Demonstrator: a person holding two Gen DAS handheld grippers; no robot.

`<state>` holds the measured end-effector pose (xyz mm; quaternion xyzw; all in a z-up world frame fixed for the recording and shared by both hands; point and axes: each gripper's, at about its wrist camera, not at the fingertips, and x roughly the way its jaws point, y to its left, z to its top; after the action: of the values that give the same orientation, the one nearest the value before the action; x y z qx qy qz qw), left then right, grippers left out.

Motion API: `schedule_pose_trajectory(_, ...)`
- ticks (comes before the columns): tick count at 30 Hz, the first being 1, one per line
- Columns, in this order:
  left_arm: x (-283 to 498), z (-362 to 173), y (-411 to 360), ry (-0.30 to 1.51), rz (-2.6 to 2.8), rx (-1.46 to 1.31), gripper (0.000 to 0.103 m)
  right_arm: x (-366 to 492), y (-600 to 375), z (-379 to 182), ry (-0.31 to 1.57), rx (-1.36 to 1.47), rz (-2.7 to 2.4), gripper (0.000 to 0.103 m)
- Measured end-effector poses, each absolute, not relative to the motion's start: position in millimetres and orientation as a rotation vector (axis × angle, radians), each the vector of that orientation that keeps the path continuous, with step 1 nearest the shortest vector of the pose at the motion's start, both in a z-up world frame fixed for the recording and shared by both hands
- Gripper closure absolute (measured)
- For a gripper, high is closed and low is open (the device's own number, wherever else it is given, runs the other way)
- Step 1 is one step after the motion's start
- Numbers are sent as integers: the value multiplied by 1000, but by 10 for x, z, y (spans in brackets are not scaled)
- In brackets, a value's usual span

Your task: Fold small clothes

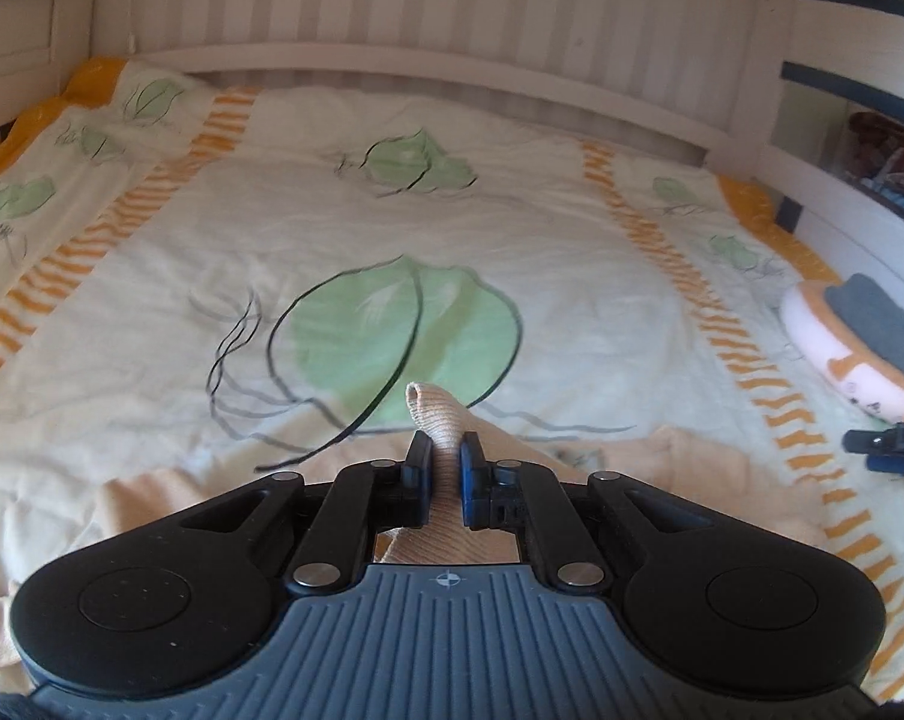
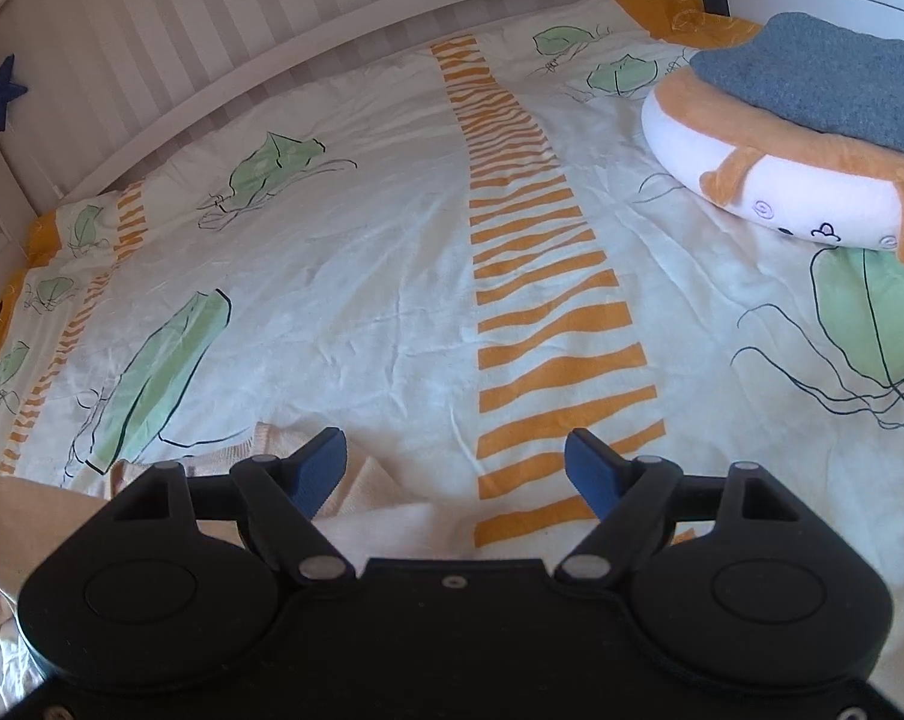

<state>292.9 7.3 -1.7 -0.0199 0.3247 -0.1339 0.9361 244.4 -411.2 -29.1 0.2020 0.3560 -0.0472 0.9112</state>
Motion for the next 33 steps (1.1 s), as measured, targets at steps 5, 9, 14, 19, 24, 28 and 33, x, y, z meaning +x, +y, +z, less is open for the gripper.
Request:
schedule_pose_trajectory(5, 3047, -314, 247, 746, -246, -59, 94, 2475, -4128, -381, 786, 442, -73, 21)
schedule_pose_trajectory(9, 3168, -536, 348, 826, -209, -74, 94, 2498, -4094, -500, 837, 475, -42, 21)
schedule_pose_trajectory(14, 3259, -660, 363, 879, -187, -84, 94, 2527, -4065, -632, 878, 522, 1, 28)
schedule_pose_trajectory(19, 3308, -752, 306, 915, -193, -63, 94, 2573, -4030, -741, 884, 528, -1, 35)
schedule_pose_trajectory(24, 3334, -753, 300, 937, -200, -81, 94, 2627, -4019, -819, 852, 607, 58, 89)
schedule_pose_trajectory(28, 3326, -735, 284, 935, -207, -76, 94, 2691, -3816, -518, 761, 358, 4, 90)
schedule_pose_trajectory(33, 3332, -758, 244, 934, -209, -62, 94, 2879, -3567, -543, 755, 29, -75, 93)
